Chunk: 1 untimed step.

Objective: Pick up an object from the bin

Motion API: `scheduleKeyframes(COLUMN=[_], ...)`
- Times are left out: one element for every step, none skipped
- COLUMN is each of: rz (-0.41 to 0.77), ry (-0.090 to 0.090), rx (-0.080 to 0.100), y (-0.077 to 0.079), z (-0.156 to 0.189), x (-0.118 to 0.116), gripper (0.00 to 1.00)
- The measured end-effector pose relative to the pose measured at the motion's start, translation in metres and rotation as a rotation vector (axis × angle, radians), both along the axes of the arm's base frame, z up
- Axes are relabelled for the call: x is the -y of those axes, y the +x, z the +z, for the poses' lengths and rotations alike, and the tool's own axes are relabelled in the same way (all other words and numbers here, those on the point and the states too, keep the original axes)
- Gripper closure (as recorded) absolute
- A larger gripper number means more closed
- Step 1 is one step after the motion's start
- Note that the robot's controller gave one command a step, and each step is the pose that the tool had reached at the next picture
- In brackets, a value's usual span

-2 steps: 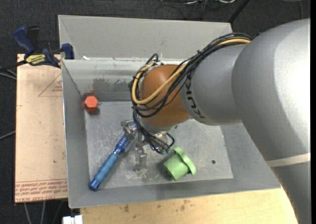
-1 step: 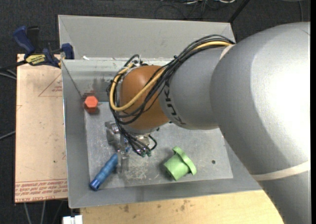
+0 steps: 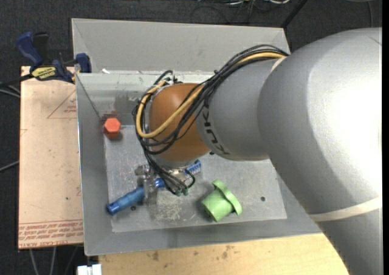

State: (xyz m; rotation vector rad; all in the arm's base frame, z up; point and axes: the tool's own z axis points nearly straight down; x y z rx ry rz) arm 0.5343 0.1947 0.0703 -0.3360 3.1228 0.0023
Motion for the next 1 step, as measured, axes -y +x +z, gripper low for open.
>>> scheduleKeyframes(rz=[0.041], ry=[0.002], rx=[0.009], y=[0.0148], z=[0.1794], x=[-0.0071], gripper=[1.0])
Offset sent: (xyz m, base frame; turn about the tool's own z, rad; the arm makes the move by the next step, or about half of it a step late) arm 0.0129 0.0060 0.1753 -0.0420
